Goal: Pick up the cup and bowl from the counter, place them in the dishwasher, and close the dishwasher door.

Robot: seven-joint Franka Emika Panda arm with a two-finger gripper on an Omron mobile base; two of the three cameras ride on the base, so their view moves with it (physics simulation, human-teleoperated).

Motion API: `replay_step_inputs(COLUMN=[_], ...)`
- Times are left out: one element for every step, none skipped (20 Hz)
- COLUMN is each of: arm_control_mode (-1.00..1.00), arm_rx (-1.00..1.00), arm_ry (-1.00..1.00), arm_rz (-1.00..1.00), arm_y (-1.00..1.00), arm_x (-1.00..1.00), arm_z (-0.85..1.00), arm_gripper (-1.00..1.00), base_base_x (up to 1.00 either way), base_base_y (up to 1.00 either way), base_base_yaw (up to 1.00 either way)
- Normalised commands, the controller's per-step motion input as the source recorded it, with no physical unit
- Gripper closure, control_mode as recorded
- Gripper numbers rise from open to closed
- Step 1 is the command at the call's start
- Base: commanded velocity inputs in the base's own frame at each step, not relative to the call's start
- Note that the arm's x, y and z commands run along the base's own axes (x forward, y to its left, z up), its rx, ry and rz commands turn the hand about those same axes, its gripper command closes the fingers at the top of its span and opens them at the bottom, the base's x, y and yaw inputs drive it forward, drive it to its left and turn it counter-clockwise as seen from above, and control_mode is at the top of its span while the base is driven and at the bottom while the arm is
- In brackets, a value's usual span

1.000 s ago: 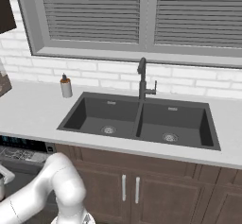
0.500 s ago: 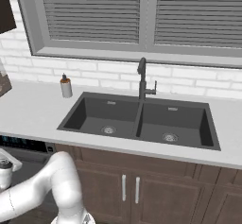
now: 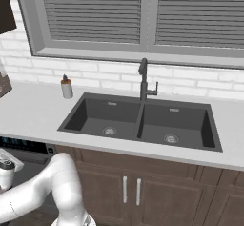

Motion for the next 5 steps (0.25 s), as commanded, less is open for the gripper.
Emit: replay_step_inputs(arm_control_mode=[-1.0, -1.0, -1.0, -1.0, -1.0], arm_rx=[0.0, 0.0, 0.0, 0.0, 0.0], arm_ry=[-0.11, -0.11, -0.07, -0.01, 0.0], arm_rz=[-0.07, -0.07, -0.04, 0.0, 0.0], arm_y=[-0.16, -0.14, -0.13, -0.34, -0.41], arm_x=[0.63, 0.66, 0.71, 0.76, 0.74], arm_z=[-0.26, -0.23, -0.16, -0.17, -0.16], arm_gripper=[-1.0, -1.0, -1.0, -1.0, -1.0], base_base_x=[0.0, 0.0, 0.0, 0.0, 0.0], base_base_y=[0.0, 0.0, 0.0, 0.0, 0.0], base_base_yaw=[0.0, 0.0, 0.0, 0.0, 0.0])
